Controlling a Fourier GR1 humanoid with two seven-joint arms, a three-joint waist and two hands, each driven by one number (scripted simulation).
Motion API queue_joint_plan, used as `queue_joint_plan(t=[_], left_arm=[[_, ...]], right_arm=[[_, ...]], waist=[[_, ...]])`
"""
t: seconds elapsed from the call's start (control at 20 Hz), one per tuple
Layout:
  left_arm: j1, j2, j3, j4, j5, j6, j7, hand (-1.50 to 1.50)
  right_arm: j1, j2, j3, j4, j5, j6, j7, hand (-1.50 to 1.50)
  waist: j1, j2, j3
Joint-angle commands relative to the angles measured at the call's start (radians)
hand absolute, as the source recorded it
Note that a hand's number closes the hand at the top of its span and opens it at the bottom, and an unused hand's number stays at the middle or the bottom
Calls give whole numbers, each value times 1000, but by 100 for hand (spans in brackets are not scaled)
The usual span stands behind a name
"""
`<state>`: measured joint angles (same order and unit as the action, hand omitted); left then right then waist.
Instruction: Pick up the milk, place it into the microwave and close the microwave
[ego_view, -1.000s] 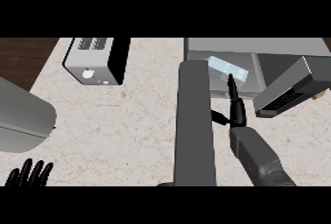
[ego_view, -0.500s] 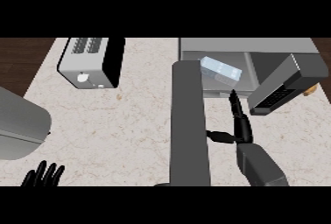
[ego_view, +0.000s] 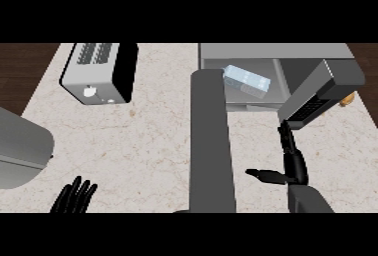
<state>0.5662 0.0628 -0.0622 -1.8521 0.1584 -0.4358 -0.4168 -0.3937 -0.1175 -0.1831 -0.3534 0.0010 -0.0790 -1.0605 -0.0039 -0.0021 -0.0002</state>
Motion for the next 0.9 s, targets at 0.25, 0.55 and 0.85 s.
queue_joint_plan(t=[0.25, 0.55, 0.85], left_arm=[[-108, 22, -116, 68, -133, -30, 65, -150], [-152, -8, -231, 143, -323, 29, -24, 150], [-393, -62, -210, 370, -302, 150, -4, 150]], right_arm=[[219, -99, -4, -197, -49, 117, -35, 150], [341, -170, -42, -306, -125, 225, -2, -150], [409, -222, -85, -374, -189, 282, 31, -150]], waist=[[-11, -1, -1], [-4, 0, 0], [-5, 2, 0]])
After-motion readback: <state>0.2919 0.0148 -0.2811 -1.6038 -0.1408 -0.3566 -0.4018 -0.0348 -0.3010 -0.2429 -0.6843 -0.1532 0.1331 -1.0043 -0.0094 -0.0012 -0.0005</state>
